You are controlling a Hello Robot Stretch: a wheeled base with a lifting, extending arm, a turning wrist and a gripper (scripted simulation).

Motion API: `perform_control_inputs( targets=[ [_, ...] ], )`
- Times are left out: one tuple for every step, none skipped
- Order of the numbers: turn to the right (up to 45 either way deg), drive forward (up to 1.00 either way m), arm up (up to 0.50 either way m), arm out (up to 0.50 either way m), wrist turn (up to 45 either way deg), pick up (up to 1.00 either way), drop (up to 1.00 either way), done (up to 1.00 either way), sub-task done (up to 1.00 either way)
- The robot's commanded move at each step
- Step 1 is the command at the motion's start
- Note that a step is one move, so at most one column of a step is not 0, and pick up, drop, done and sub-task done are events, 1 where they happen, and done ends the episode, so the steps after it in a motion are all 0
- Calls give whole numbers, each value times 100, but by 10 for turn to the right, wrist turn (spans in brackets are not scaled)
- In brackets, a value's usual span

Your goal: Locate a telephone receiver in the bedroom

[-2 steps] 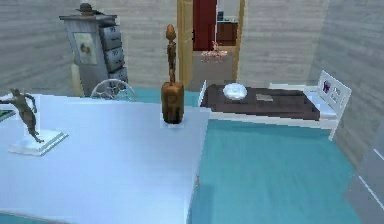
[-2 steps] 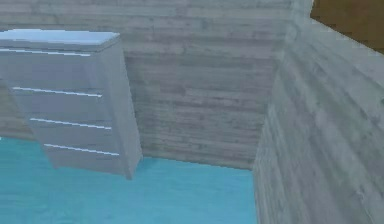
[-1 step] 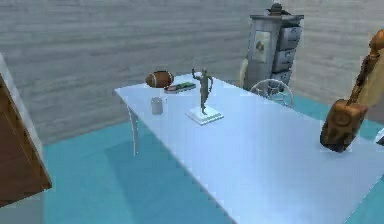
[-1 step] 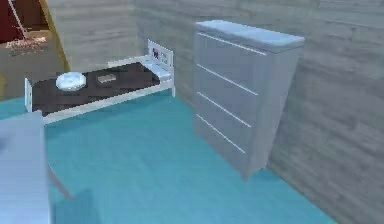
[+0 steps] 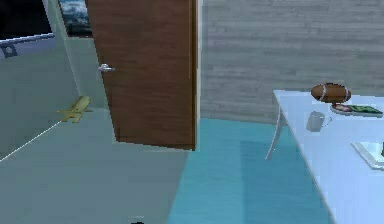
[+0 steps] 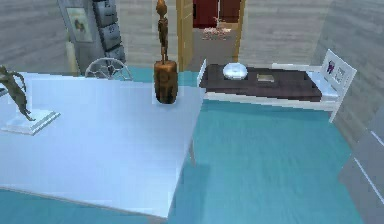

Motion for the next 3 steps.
perform_control_inputs(
  targets=[
    [-30, 0, 0, 0, 0, 0, 0, 0, 0],
    [0, 10, 0, 0, 0, 0, 0, 0, 0],
    [-90, 0, 0, 0, 0, 0, 0, 0, 0]
  ],
)
